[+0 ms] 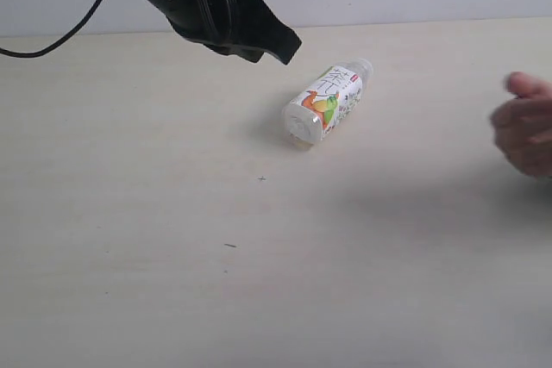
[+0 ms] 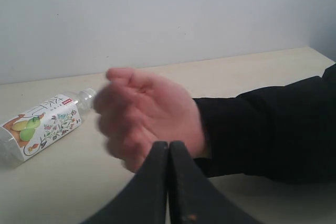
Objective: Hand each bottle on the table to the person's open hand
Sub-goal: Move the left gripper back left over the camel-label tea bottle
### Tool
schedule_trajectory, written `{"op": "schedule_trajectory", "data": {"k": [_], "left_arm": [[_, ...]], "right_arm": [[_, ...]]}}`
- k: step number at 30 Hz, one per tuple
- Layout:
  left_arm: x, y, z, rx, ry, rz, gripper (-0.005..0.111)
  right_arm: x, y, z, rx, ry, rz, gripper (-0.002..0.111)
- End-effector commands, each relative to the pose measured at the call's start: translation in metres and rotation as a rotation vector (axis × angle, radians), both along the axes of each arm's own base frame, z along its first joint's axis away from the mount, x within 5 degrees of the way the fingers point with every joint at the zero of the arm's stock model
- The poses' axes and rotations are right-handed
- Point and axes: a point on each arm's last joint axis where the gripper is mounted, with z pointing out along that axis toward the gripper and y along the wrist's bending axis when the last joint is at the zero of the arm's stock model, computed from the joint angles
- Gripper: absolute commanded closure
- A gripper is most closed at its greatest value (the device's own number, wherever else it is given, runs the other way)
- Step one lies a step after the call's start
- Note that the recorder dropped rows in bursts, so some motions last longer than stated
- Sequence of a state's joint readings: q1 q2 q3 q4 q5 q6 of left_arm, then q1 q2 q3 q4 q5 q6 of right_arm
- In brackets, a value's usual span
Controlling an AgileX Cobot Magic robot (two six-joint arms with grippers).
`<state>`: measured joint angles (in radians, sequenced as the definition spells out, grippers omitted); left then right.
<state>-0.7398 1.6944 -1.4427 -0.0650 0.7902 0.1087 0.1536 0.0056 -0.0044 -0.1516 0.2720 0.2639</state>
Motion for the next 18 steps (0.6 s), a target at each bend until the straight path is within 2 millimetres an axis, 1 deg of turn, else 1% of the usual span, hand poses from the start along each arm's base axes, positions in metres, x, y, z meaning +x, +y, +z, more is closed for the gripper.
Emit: {"op": "schedule_trajectory", "data": {"k": [1, 10, 14, 18], "left_arm": [[-0.001, 0.002, 0.002, 0.013, -0.011, -0.017, 0.105], [0.001, 0.0, 0.003, 0.012, -0.059, -0.057, 0.105], [0.007, -0.005, 0.008, -0.055, -0.139, -0.048, 0.105], [0.018, -0.014, 0.003, -0.112, -0.206, -0.038, 0.105]], "right_arm": [[0.0, 0.0, 0.0, -0.002, -0.01, 0.004, 0.108], [0.0, 0.0, 0.0, -0.002, -0.01, 0.004, 0.108], [0.0, 0.0, 0.0, -0.002, -0.01, 0.004, 0.108], [0.0, 0.0, 0.0, -0.002, -0.01, 0.004, 0.108]]}}
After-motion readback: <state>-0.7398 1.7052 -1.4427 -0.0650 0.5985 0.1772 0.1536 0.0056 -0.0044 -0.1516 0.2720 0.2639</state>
